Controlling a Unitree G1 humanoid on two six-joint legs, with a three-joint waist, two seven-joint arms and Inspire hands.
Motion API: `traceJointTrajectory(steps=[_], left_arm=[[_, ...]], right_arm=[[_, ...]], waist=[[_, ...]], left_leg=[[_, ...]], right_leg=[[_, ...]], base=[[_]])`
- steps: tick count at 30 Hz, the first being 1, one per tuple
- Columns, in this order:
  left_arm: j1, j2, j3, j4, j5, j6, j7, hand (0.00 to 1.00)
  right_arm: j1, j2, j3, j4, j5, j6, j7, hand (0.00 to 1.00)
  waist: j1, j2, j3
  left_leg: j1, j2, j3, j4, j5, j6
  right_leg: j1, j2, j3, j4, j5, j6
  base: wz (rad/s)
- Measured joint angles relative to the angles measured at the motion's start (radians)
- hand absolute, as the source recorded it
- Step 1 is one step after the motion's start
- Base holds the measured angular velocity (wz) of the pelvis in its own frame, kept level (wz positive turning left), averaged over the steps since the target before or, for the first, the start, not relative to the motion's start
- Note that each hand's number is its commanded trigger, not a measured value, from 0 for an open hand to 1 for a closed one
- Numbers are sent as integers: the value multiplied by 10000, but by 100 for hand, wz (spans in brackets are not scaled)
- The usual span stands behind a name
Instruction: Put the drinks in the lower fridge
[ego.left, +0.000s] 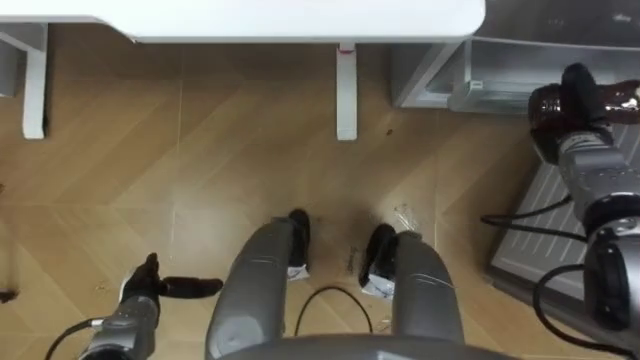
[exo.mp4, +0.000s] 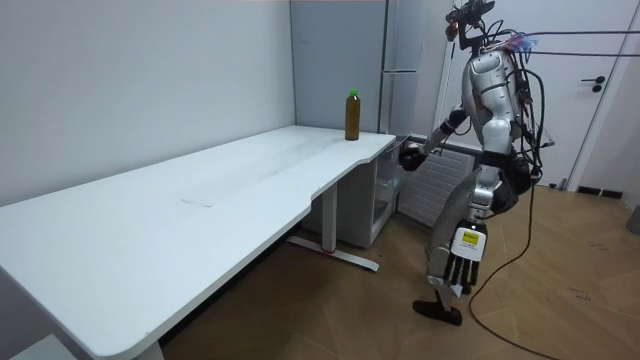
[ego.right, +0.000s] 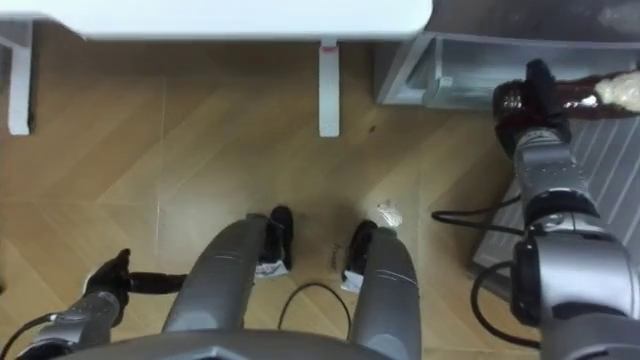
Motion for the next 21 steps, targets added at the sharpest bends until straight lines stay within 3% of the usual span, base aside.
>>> traceJointTrajectory(steps=[7,15,21], left_arm=[[-64,1,-205,-23,-111,22,338,0],[-193,33,-209,-416,-548,-15,695,0],[-166,376,-642,-822,-836,-2,720,0]], right_arm=[[-180,-268,548,-9,-61,-3,18,100],[-846,-436,921,-40,-470,-2,-41,100],[-1491,-659,1554,-489,-473,3,-114,100]], waist=[[261,-29,23],[275,-88,63],[256,-90,64]], left_leg=[[-1197,180,-12,1095,-398,-46],[-2165,117,-54,1731,-528,-47],[-2383,125,-54,1907,-563,-72]], right_leg=[[-1149,-35,-6,979,-299,-176],[-2118,-333,-94,1801,-621,-291],[-2316,-382,-148,2045,-772,-356]], base=[[-2],[9],[6]])
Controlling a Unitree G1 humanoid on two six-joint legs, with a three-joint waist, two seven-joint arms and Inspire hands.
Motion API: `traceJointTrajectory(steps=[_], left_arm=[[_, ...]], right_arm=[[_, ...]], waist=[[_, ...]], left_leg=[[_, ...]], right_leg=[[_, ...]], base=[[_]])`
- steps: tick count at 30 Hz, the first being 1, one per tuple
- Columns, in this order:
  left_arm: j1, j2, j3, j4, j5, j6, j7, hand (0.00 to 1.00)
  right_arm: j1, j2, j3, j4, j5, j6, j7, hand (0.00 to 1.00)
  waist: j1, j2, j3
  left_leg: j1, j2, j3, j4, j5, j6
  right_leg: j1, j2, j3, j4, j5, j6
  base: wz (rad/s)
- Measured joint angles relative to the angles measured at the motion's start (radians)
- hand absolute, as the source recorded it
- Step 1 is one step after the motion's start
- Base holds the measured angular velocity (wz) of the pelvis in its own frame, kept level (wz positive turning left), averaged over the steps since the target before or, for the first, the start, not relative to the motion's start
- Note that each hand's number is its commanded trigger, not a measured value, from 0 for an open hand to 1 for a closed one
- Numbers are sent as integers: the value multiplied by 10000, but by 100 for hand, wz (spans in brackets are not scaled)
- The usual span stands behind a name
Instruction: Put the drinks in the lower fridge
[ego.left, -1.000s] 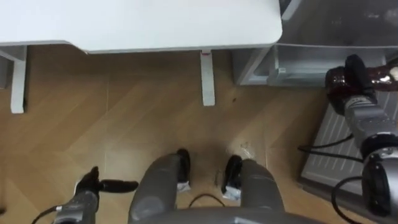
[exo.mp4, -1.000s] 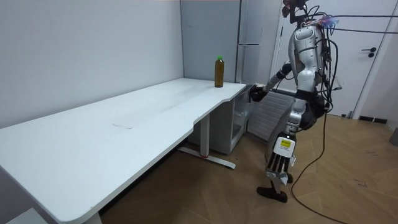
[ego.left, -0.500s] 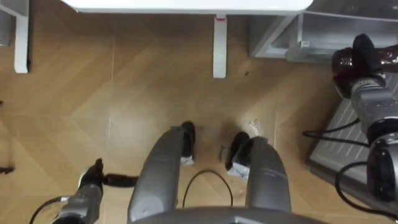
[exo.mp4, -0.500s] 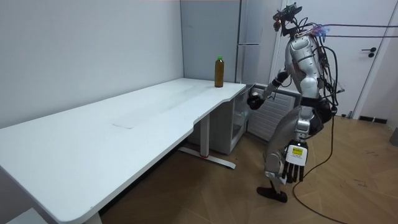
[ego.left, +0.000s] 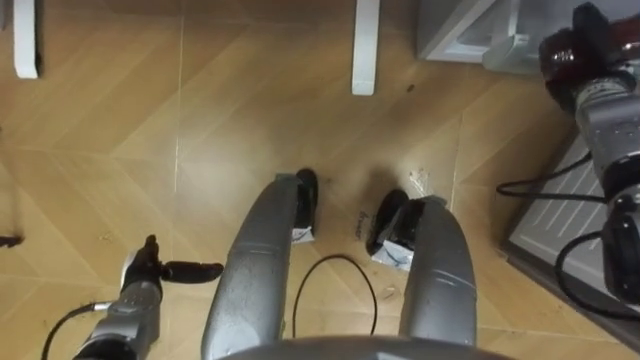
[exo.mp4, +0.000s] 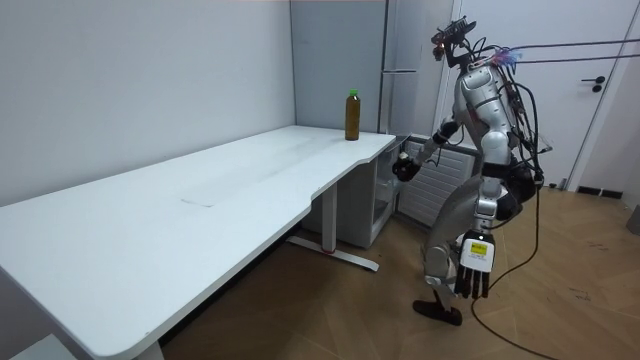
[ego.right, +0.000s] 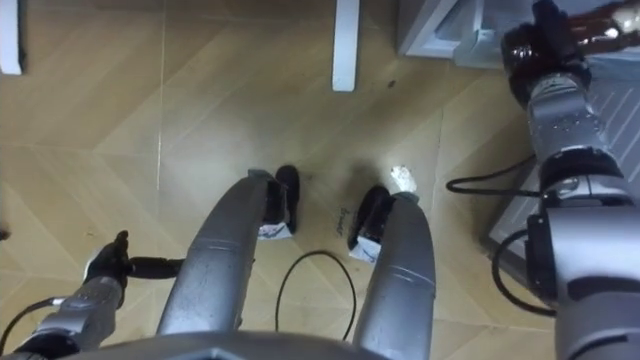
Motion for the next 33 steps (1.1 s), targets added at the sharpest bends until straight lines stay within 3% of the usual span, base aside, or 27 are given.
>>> traceJointTrajectory(steps=[4,13,14,15,20,27,33], left_arm=[[87,100,-174,-295,-307,206,158,0],[284,184,-261,-504,-341,157,212,0],[298,195,-262,-539,-342,157,211,0],[325,211,-264,-586,-342,150,201,0],[441,347,-266,-648,-461,135,163,0],[1085,414,-264,-747,-714,65,168,0],[1109,450,-353,-887,-716,62,207,0]], right_arm=[[-159,-23,33,-335,-8,3,6,100],[-282,-51,40,-659,94,71,-161,100],[-293,-52,40,-659,94,104,-182,42],[-299,-52,40,-659,98,135,-219,0],[-300,-51,35,-659,221,207,-228,0],[-299,-52,21,-653,493,203,-351,0],[-242,-48,40,-638,530,208,-482,0]], waist=[[22,-4,1],[-39,-35,16],[-46,-38,18],[-47,-40,19],[-78,-69,31],[-185,-108,19],[-226,-99,15]], left_leg=[[-18,6,3,7,-15,-27],[-66,42,48,254,-88,-67],[-70,44,42,265,-88,-67],[-82,48,29,319,-88,-67],[-107,19,18,415,-85,-62],[-113,27,-81,472,-76,-47],[-20,44,-194,575,-80,-43]], right_leg=[[-35,-15,-9,44,-30,-45],[-153,-85,102,334,-119,-113],[-153,-84,97,344,-119,-113],[-152,-83,91,378,-121,-118],[-148,-178,16,505,-150,-133],[-3,-219,-164,484,-155,-132],[208,-165,-298,473,-170,-132]], base=[[0],[-1],[0],[0],[4],[4],[2]])
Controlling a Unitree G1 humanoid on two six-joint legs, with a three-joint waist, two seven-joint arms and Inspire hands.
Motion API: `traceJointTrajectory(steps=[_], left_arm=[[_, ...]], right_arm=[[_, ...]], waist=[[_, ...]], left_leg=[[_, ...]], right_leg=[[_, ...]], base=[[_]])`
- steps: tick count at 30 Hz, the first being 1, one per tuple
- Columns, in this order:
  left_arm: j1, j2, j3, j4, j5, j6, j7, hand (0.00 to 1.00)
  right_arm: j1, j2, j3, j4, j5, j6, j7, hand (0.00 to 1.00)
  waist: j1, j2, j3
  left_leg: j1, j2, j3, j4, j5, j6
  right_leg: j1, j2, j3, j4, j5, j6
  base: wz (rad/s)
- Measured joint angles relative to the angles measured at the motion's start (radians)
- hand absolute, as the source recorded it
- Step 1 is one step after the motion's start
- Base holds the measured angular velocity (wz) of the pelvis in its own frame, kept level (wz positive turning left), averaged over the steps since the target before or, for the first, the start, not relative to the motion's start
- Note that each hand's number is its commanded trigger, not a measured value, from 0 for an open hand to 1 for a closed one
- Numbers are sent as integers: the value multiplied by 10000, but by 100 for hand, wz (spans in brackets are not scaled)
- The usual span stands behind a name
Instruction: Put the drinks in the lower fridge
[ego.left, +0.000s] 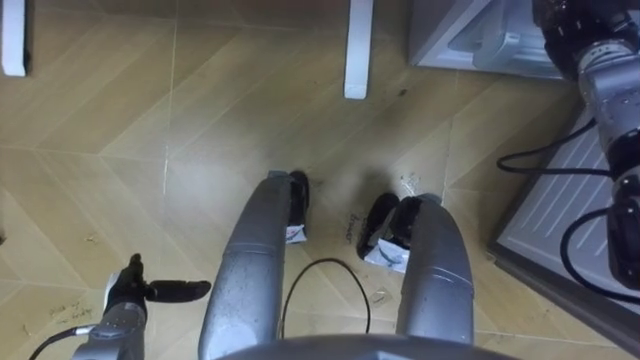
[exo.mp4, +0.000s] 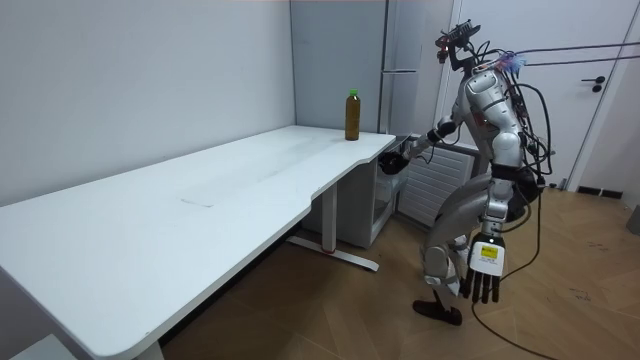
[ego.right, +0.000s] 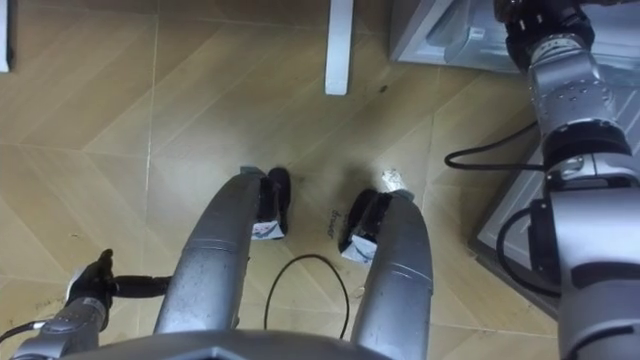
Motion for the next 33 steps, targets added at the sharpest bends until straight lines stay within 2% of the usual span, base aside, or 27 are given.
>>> traceJointTrajectory(steps=[6,9,18,29,33], left_arm=[[0,3,-17,-177,18,21,42,0],[15,3,-25,-128,33,141,34,0],[61,3,-124,-174,28,357,-5,0],[84,-6,-168,-260,15,399,10,0],[187,-13,-175,-336,38,550,15,0]], right_arm=[[96,-1,77,1,159,4,-69,0],[98,-1,75,20,344,3,-69,0],[119,-1,76,25,322,3,-52,0],[152,-2,44,29,343,3,-20,0],[545,-2,-27,56,371,3,135,0]], waist=[[193,22,-12],[239,30,-17],[269,76,-36],[270,146,-40],[298,214,-56]], left_leg=[[246,20,52,-28,-3,2],[253,46,54,-43,2,-9],[264,108,65,-32,2,-26],[282,94,55,-23,-2,-28],[655,6,-34,-140,-25,-50]], right_leg=[[162,75,103,0,-24,40],[162,122,116,0,-44,58],[183,177,107,1,-44,17],[227,154,86,-3,-51,13],[654,178,91,-111,-126,115]], base=[[-3],[0],[0],[0],[6]])
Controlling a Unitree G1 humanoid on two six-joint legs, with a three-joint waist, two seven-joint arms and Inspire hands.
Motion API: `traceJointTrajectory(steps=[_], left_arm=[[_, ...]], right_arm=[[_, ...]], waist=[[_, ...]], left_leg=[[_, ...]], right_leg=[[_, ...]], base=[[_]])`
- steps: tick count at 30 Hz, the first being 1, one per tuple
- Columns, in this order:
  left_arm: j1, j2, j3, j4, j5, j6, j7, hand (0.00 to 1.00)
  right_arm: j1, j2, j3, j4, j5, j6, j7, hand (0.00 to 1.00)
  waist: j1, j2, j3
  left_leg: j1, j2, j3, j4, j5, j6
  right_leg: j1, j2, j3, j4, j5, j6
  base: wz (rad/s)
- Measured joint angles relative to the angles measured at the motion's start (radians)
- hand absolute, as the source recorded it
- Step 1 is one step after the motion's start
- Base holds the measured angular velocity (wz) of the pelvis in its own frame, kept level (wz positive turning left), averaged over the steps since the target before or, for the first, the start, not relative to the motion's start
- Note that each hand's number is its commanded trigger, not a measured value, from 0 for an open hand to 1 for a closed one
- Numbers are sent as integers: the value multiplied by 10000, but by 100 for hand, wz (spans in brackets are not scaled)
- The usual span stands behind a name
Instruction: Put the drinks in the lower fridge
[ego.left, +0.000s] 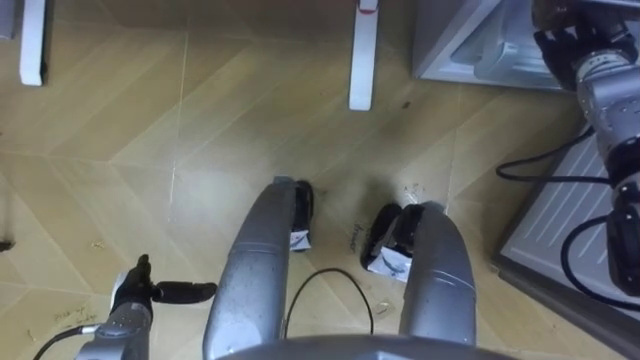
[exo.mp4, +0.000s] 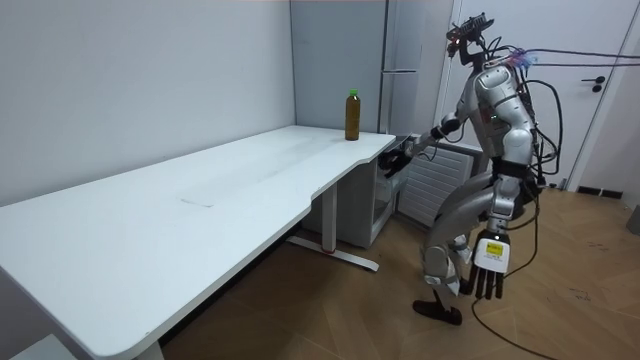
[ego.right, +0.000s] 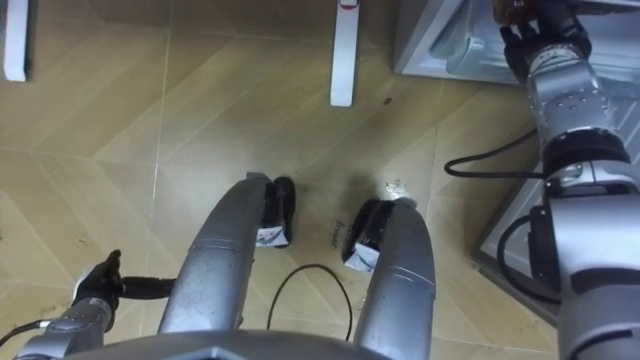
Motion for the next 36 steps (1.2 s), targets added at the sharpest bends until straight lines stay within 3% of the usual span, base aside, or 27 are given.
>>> traceJointTrajectory(steps=[6,8,15,27,32,36], left_arm=[[428,9,27,-290,-15,43,-57,0],[470,9,33,-291,-9,36,-69,0],[290,-4,40,84,-38,-33,-326,0],[68,-140,539,794,-8,-20,-786,0],[71,-209,1275,1120,3,-32,-949,0],[108,-409,2102,1502,11,-64,-973,0]], right_arm=[[550,-4,-55,739,11,45,451,0],[738,0,-52,851,8,228,520,0],[899,16,-45,1278,-17,227,941,0],[1521,73,0,1630,-531,871,1229,0],[1949,72,-22,1625,-1280,880,1229,0],[2405,74,-187,1619,-1535,1130,1236,0]], waist=[[-19,34,-13],[10,50,-17],[-22,118,-11],[-37,177,-8],[-78,197,-21],[-261,224,-48]], left_leg=[[755,-5,-33,-464,1,-13],[994,67,-30,-632,-1,-31],[2158,197,15,-1409,4,-66],[3874,152,167,-2456,3,-52],[4748,126,264,-3220,93,-37],[5762,-95,323,-3948,164,7]], right_leg=[[780,85,-66,-528,44,68],[1045,208,-66,-801,130,73],[2277,455,-106,-1819,345,176],[3960,498,-112,-2920,484,360],[4828,480,-251,-3651,607,437],[5740,356,-273,-4149,643,579]], base=[[-1],[-13],[-6],[-1],[-1],[5]])
